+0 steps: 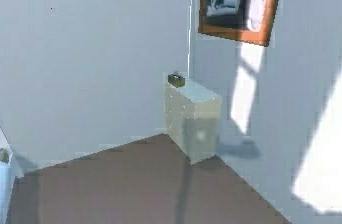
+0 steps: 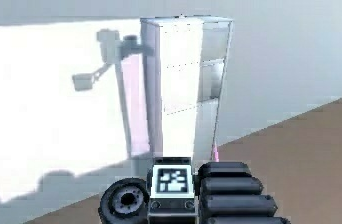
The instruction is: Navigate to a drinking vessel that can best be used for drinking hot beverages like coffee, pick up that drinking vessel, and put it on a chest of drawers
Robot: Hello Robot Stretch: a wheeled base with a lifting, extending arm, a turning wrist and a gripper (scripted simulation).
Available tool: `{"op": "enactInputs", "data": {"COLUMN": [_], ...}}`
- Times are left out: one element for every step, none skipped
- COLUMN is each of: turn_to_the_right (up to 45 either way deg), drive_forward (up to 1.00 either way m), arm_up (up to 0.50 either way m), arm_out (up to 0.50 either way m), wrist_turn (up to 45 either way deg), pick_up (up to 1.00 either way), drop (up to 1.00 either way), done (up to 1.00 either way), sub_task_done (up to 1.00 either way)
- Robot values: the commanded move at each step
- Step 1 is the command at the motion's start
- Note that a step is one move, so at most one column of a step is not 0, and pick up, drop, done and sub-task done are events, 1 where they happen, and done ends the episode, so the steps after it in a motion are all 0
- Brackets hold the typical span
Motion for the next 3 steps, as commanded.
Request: {"op": "enactInputs", "data": {"turn_to_the_right": [-12.0,0.0,-3.0], "drive_forward": [0.0,1.0,0.0], "arm_up": [0.0,0.0,0.0], "arm_out": [0.0,0.0,0.0], "wrist_turn": [0.0,0.0,0.0], "pick_up": [0.0,0.0,0.0], "drop": [0.0,0.0,0.0], "done": [0.0,0.0,0.0], "sub_task_done": [0.0,0.0,0.0]}}
